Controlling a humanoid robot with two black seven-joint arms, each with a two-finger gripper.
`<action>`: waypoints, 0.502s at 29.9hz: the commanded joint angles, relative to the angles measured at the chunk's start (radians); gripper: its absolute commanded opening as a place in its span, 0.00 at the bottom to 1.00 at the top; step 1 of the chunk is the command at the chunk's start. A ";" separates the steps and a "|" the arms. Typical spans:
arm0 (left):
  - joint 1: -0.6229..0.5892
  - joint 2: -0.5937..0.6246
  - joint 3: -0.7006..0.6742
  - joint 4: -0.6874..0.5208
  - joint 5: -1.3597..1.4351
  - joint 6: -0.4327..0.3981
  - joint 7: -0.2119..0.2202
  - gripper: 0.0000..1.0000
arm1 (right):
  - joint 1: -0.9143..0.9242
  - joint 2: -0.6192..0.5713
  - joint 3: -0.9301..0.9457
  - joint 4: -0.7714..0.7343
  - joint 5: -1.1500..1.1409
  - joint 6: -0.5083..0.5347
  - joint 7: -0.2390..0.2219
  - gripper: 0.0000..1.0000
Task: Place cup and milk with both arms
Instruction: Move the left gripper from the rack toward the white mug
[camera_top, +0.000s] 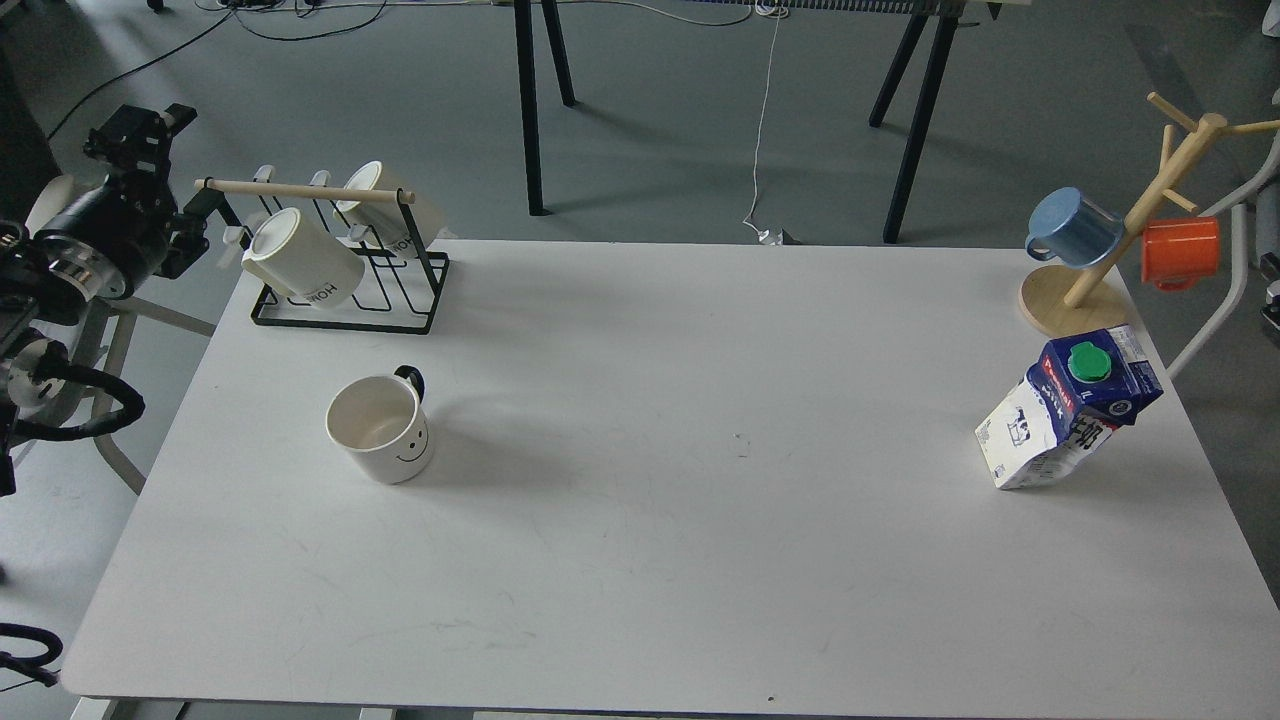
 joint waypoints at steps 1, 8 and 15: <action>0.008 0.000 0.000 0.003 0.000 0.000 0.000 1.00 | 0.000 -0.003 -0.006 0.000 0.000 0.000 0.000 0.96; 0.009 0.007 0.000 0.009 0.002 0.000 0.000 1.00 | -0.002 -0.003 -0.006 0.000 0.000 0.000 0.001 0.96; -0.018 0.053 0.009 0.000 0.037 0.000 0.000 1.00 | -0.003 -0.003 0.005 0.000 0.006 0.000 0.007 0.96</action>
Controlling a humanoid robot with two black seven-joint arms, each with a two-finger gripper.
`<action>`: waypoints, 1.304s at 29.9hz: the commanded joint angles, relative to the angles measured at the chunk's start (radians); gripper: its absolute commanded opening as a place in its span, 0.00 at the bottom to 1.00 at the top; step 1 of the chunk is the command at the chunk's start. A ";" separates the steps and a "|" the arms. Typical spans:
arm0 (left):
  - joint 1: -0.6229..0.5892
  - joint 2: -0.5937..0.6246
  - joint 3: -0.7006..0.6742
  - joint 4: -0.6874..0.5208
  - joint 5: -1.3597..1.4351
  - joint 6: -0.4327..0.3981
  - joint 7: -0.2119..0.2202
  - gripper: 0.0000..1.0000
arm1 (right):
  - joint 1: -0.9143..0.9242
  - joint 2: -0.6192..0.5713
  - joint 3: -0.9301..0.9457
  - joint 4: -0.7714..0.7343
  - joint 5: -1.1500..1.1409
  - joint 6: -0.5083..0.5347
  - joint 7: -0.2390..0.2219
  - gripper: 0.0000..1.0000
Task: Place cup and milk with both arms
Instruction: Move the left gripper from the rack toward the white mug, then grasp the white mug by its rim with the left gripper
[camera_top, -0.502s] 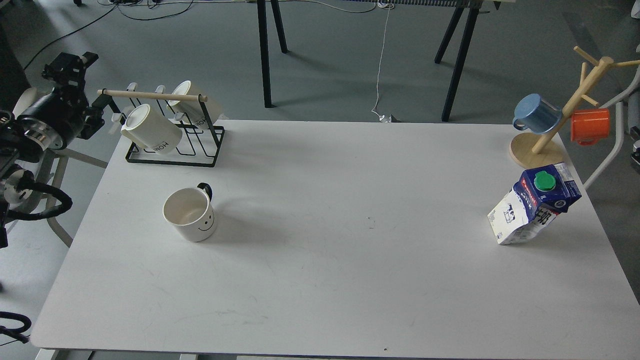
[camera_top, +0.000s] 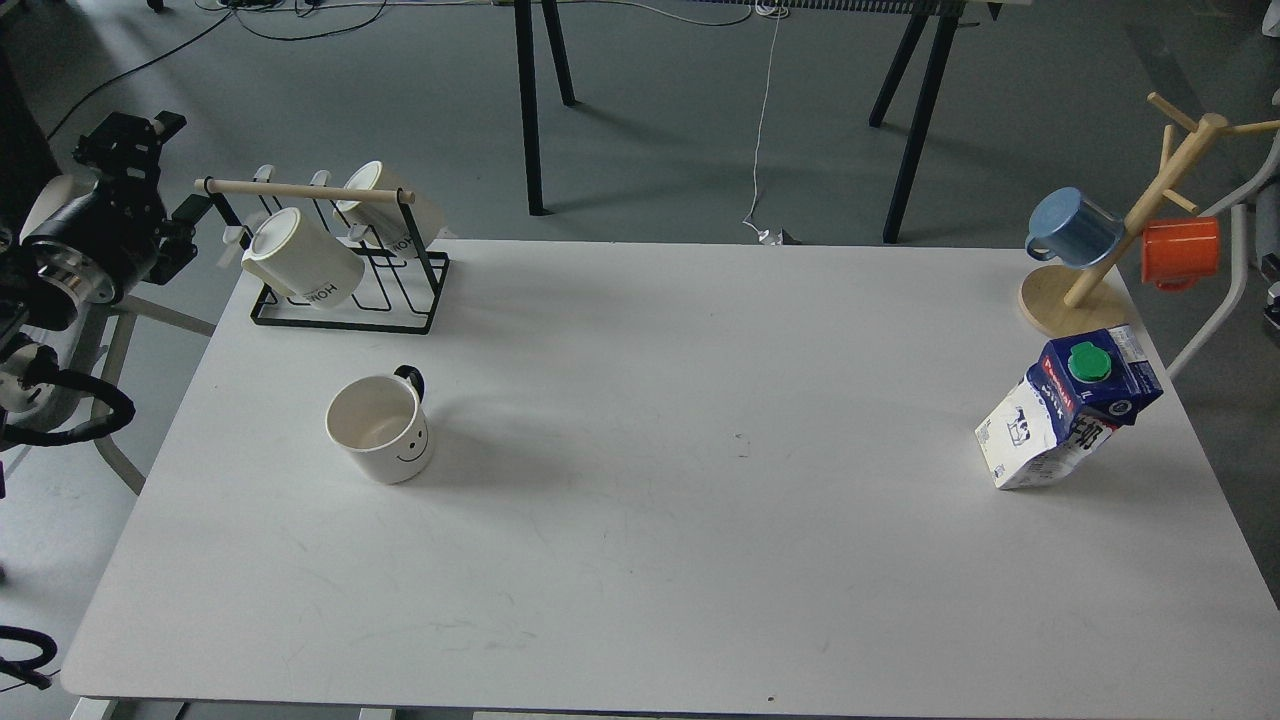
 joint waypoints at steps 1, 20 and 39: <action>-0.039 0.049 0.004 -0.002 0.041 0.000 0.000 1.00 | -0.002 0.000 0.004 -0.001 0.001 0.000 0.004 0.96; -0.039 0.315 0.027 -0.755 1.135 0.000 0.000 1.00 | -0.009 -0.003 0.025 -0.010 0.000 0.000 0.005 0.96; 0.093 0.195 0.025 -0.610 1.435 0.125 0.000 0.99 | -0.021 -0.003 0.022 -0.012 -0.003 0.000 0.004 0.96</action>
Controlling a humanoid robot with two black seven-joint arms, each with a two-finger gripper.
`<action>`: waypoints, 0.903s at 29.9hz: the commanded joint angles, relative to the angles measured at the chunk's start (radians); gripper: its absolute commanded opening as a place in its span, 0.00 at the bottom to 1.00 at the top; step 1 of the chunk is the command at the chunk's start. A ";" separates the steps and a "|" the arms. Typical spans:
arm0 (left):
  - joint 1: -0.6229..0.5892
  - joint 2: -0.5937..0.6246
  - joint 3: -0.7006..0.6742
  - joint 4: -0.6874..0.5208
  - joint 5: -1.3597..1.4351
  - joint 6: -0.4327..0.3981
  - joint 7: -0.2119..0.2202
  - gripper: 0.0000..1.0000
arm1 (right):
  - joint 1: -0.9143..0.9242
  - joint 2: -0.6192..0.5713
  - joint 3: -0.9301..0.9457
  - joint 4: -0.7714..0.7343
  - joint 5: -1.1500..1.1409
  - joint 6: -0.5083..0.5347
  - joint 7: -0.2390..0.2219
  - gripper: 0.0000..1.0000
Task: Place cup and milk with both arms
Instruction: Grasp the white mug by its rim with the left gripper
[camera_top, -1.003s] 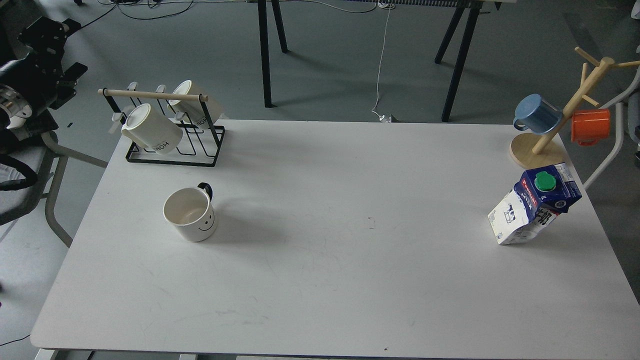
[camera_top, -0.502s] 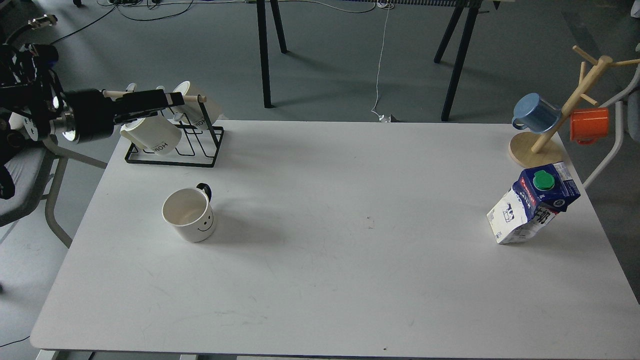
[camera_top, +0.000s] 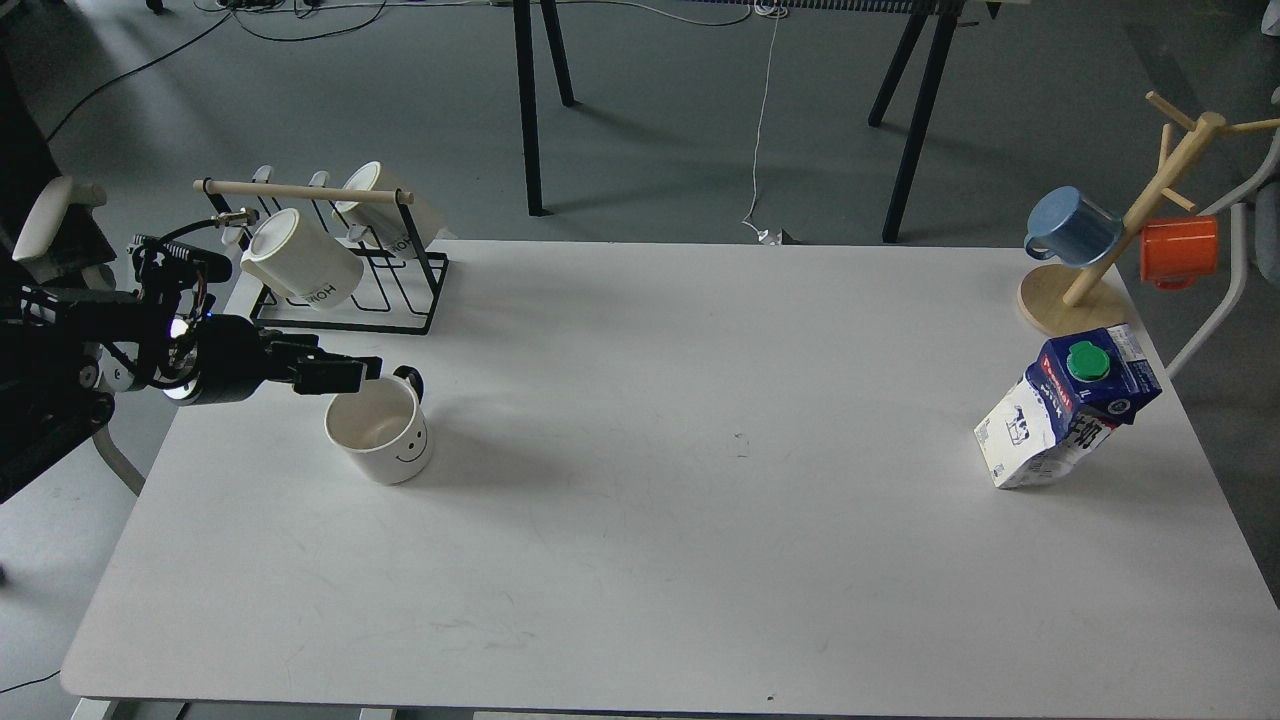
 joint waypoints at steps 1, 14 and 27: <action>0.004 -0.026 0.000 0.035 0.001 0.001 0.000 0.99 | -0.007 -0.001 0.000 0.000 -0.001 0.000 0.000 0.96; 0.051 -0.078 0.000 0.117 -0.001 0.053 0.000 0.97 | -0.008 0.001 -0.003 -0.011 -0.002 0.000 0.000 0.96; 0.065 -0.117 0.003 0.176 0.003 0.090 0.000 0.86 | -0.014 0.001 -0.002 -0.015 -0.001 0.000 0.000 0.96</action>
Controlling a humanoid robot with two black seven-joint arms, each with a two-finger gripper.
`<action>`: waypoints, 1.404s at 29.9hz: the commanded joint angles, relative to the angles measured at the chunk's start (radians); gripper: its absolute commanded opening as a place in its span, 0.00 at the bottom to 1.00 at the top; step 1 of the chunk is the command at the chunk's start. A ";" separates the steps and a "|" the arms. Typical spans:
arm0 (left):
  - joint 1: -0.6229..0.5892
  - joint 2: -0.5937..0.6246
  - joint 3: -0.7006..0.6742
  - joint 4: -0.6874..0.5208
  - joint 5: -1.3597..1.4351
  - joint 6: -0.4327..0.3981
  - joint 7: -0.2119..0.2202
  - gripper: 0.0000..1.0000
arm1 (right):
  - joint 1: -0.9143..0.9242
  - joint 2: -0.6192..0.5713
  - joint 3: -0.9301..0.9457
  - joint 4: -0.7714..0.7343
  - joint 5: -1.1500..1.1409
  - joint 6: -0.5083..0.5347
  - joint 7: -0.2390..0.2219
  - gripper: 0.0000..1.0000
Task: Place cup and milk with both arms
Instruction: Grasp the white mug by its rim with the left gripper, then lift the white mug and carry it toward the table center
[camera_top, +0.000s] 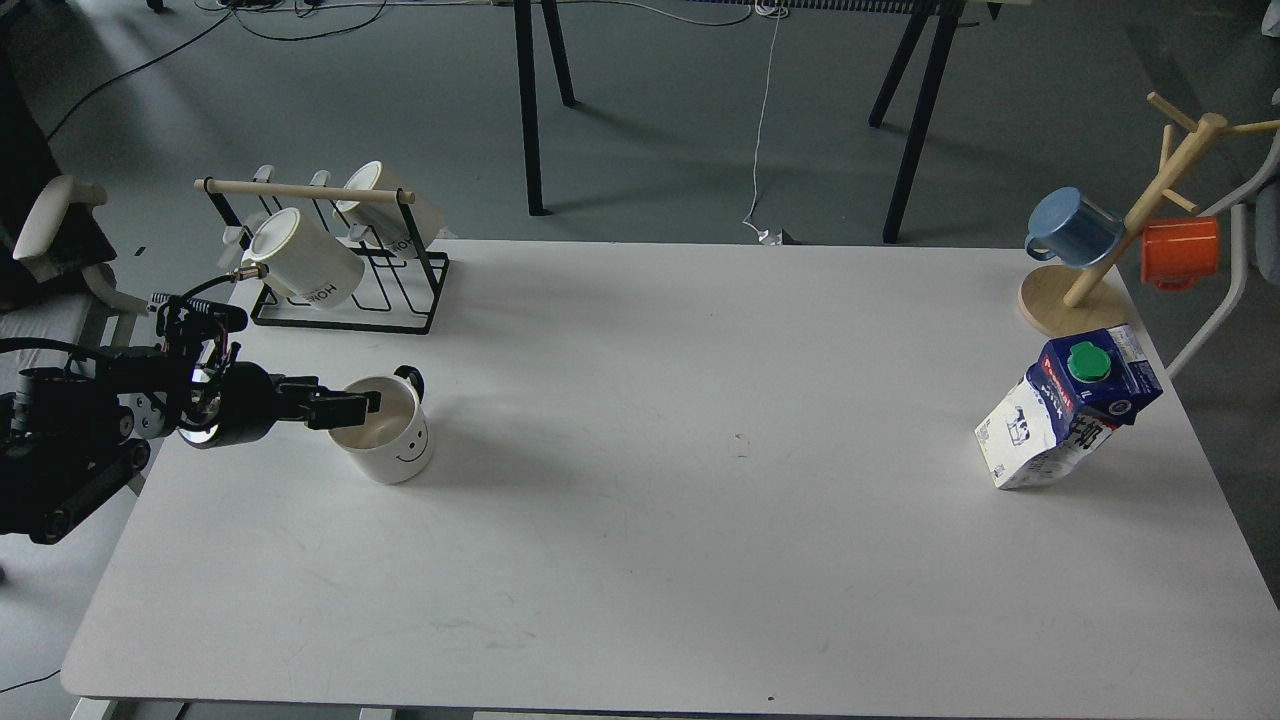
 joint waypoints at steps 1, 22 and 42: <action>0.008 0.000 0.002 0.000 0.003 0.018 0.000 0.84 | -0.001 0.000 0.001 0.000 0.001 0.000 0.002 0.96; 0.024 -0.007 0.062 0.002 -0.001 0.118 0.000 0.05 | -0.004 -0.002 0.002 -0.017 0.001 0.000 0.000 0.96; -0.203 -0.142 -0.050 -0.196 -0.152 -0.114 0.000 0.02 | -0.007 0.009 -0.001 -0.060 0.001 0.000 0.003 0.96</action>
